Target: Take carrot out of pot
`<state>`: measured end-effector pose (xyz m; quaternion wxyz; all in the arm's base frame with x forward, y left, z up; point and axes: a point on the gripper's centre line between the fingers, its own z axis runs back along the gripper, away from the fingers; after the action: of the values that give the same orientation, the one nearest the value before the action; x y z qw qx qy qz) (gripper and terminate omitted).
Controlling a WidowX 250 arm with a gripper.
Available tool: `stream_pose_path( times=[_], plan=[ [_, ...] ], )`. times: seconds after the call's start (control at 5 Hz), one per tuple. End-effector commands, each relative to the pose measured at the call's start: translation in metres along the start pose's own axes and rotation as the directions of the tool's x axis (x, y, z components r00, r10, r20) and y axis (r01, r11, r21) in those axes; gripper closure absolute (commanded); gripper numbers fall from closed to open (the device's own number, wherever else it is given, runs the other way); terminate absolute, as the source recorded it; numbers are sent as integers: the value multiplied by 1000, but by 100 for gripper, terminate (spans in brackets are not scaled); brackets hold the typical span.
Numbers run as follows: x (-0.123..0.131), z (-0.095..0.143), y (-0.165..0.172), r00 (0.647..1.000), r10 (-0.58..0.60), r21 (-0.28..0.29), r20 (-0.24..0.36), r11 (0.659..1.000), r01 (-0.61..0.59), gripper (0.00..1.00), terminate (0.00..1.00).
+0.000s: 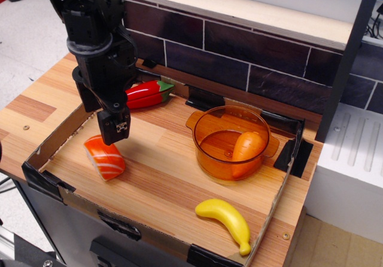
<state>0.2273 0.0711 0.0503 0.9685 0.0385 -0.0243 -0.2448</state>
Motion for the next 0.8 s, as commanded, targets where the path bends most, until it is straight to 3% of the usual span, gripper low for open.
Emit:
stream_pose_path(
  times=[0.0,0.2,0.4,0.6],
  plan=[
    [0,0,0,1000,0,0,0,1000,0,0,0],
    [6,15,-4,999,43,-10,4,999,-43,0,0],
    [23,34,-16,997,83,-55,4,995,-82,0,0],
    [45,46,-28,987,153,-90,42,985,-149,0,0]
  ],
)
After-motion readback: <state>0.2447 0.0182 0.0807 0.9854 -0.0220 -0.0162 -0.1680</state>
